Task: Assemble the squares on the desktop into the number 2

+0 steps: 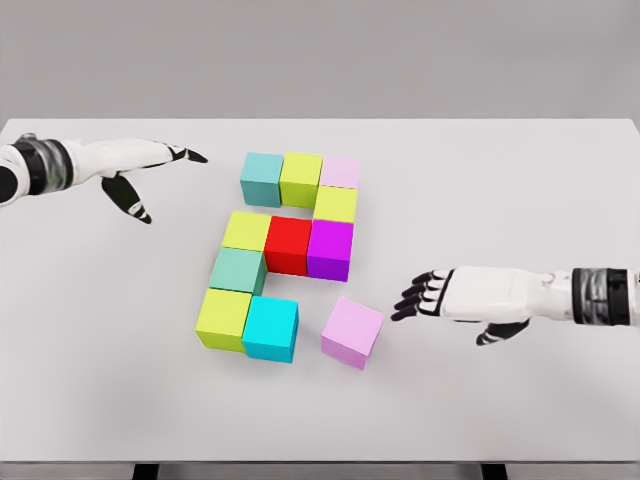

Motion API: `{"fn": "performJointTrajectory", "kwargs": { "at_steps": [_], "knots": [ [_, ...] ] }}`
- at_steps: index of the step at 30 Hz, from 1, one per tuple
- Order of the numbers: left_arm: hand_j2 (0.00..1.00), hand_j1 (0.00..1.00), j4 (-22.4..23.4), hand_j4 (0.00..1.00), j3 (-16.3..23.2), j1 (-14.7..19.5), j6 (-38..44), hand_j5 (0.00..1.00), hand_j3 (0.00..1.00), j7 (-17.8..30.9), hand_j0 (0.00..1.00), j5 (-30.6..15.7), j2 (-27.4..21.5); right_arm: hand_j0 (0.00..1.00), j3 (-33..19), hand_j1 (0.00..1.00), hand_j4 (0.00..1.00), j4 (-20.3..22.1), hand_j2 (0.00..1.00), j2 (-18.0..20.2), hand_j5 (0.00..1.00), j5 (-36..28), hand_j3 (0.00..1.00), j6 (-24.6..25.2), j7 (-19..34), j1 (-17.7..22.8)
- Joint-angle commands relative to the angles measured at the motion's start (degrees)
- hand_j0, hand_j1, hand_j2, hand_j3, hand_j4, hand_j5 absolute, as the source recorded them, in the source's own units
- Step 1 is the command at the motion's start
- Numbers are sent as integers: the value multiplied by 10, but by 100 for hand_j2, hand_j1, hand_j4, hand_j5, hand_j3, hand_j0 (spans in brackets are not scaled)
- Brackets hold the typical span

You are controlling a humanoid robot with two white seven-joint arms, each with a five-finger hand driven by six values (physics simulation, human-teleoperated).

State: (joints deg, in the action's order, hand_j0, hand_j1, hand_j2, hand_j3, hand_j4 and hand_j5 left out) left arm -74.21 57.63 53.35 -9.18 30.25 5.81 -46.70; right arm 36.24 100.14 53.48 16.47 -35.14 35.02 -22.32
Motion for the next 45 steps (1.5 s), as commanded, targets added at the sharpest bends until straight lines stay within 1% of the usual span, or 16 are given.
{"fn": "performJointTrajectory", "kwargs": {
  "at_steps": [1,4,10,12,17,33,45],
  "knots": [
    [100,100,0,100,-1,1,-7,100,100,0,100,-5,-4,100,11,100,100,5,100,0,100,-2,100,1,0,-1],
    [100,100,1,100,-1,0,-7,100,100,0,100,-5,-4,100,25,100,100,5,100,0,100,5,100,1,0,-8],
    [100,100,2,100,-1,1,-7,100,100,0,100,-5,-4,100,33,100,100,5,100,-1,100,6,100,1,0,-17],
    [100,100,2,100,-1,1,-7,100,100,0,100,-5,-4,100,43,100,100,5,100,-7,100,6,100,1,0,-22],
    [100,100,2,100,-1,1,-7,100,100,0,100,-5,-4,100,72,100,100,5,100,-18,100,6,100,1,0,-46],
    [100,100,2,100,-1,0,-7,100,100,0,100,-5,-7,100,80,100,100,3,100,-37,100,7,100,1,0,-68],
    [100,100,1,100,-1,0,-7,100,100,0,100,-5,-6,100,79,100,100,-16,100,-43,100,17,100,1,0,-74]
  ]
}}
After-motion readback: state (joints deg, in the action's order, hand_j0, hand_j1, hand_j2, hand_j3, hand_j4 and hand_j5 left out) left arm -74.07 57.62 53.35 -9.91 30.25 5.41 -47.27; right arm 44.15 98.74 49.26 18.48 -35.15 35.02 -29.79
